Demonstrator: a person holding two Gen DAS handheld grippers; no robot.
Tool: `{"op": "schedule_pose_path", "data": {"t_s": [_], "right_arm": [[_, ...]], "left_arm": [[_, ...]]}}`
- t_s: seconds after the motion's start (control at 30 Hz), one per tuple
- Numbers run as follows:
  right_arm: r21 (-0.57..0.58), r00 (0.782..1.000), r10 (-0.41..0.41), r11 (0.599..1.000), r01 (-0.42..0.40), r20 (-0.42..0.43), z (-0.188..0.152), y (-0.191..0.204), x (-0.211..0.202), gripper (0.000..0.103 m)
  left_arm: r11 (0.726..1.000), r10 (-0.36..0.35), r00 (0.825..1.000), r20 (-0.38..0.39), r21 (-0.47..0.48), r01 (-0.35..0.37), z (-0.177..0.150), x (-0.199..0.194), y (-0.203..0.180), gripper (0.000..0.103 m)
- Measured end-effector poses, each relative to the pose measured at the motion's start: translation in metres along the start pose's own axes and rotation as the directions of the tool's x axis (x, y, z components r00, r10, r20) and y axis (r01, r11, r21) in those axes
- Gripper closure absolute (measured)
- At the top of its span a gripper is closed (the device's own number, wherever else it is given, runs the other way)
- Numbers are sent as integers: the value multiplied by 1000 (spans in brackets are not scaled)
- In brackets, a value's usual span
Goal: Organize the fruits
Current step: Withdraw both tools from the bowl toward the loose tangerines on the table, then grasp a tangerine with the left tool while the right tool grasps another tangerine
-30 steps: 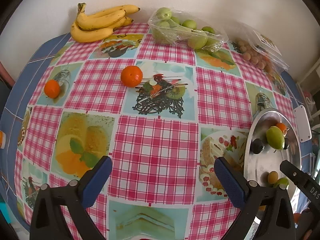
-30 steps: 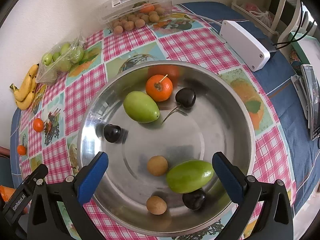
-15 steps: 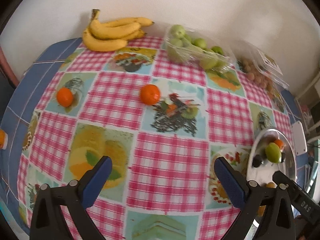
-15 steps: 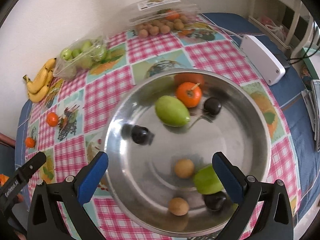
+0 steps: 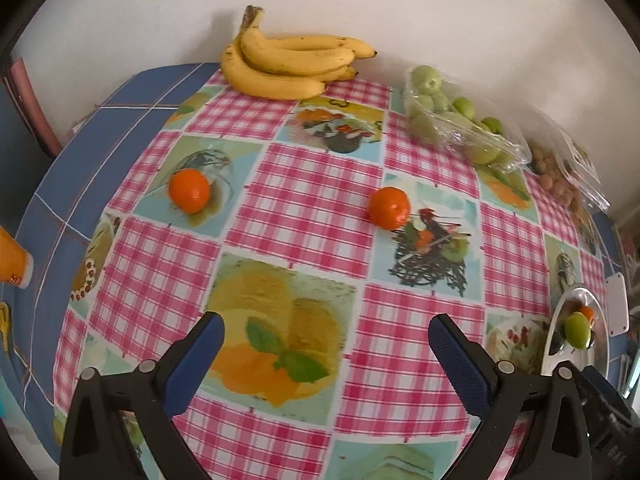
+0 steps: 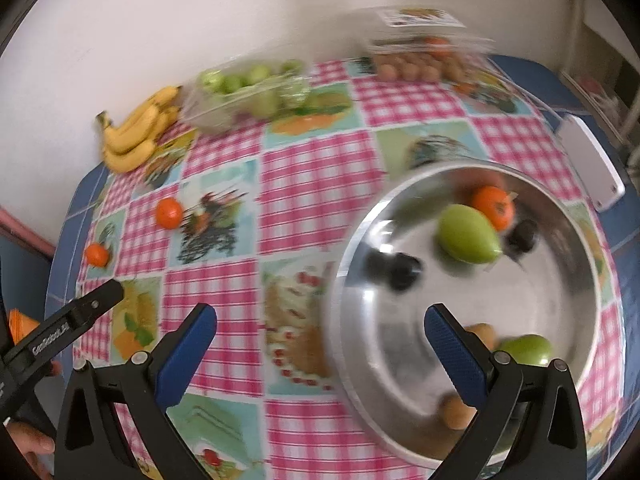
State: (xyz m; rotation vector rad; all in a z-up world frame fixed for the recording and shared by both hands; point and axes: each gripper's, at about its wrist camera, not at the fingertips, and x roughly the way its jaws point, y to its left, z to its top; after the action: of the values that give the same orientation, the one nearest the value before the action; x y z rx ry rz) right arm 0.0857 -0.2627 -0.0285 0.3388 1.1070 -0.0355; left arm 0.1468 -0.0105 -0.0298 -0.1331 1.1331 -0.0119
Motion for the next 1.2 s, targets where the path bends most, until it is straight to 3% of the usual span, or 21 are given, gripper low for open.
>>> {"op": "schedule_pose_path", "data": {"t_s": [0.2, 0.73, 1.2], "right_arm": [[-46, 999, 23, 999, -24, -27, -4, 32, 14, 0], [-119, 997, 53, 991, -59, -53, -10, 79, 40, 0], [-125, 995, 70, 989, -78, -64, 33, 112, 52, 0]], "left_arm": [[1000, -9, 1000, 23, -4, 9, 2, 2, 16, 0], [996, -71, 997, -43, -47, 69, 3, 16, 43, 0], [998, -55, 995, -79, 15, 56, 37, 34, 64, 0]]}}
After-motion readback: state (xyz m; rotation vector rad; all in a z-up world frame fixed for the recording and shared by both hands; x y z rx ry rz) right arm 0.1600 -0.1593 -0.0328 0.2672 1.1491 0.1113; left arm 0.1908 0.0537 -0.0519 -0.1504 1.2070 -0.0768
